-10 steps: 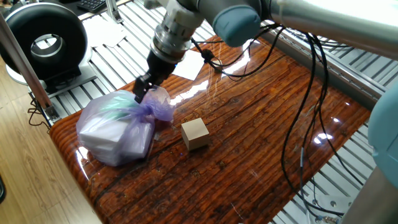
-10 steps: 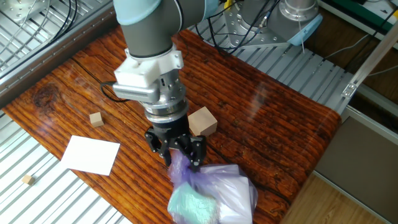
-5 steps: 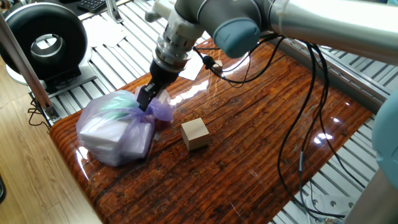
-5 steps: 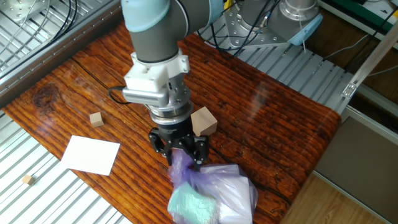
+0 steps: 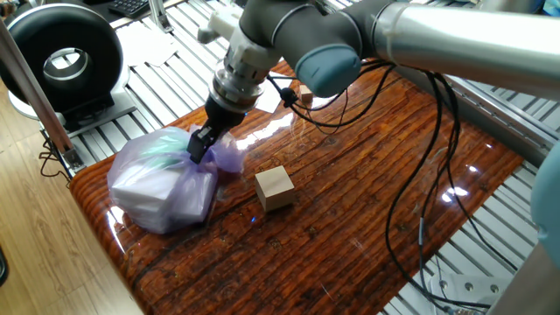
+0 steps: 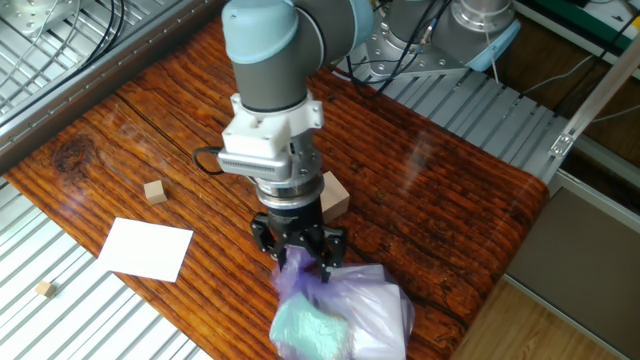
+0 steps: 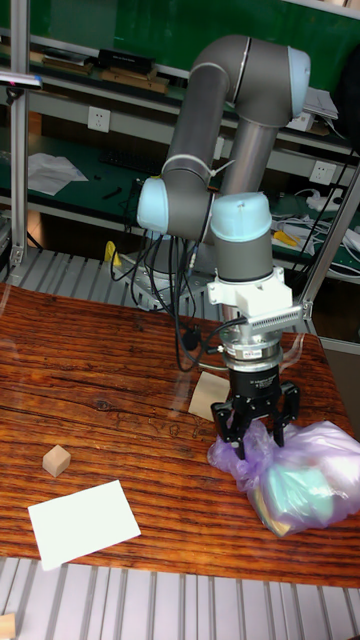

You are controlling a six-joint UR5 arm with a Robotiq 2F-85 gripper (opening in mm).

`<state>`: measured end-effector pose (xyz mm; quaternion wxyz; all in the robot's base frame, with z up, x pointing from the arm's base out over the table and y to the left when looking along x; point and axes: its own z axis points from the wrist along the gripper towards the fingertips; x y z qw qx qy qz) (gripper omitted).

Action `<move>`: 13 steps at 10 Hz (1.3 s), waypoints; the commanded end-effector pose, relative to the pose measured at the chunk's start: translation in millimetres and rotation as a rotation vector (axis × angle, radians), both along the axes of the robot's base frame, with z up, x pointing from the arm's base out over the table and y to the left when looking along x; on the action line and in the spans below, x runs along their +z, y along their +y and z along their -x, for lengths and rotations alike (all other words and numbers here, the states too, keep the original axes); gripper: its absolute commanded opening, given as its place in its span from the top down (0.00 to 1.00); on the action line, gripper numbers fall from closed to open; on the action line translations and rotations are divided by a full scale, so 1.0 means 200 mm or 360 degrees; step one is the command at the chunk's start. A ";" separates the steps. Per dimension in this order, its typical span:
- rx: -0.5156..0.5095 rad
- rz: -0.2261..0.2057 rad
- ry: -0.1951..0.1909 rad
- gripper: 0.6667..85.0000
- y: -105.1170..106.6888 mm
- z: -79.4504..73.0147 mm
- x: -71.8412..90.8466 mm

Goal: Pick up a bag of things

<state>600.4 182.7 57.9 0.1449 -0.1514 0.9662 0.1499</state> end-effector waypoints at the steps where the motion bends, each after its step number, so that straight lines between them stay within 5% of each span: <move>1: -0.0025 -0.0028 -0.0026 0.29 0.04 -0.01 0.00; 3: -0.0048 -0.0015 -0.0041 0.41 0.03 -0.02 -0.01; 6: -0.0097 0.0020 -0.0032 0.99 0.01 -0.03 -0.01; 7: -0.0090 0.0017 0.0004 0.99 0.02 -0.01 -0.01; 9: -0.0022 0.0073 -0.0056 0.99 -0.03 -0.09 0.08; 11: 0.0043 0.0413 -0.0096 0.99 -0.28 -0.17 0.18; 13: 0.0072 0.0465 -0.0078 0.99 -0.36 -0.18 0.36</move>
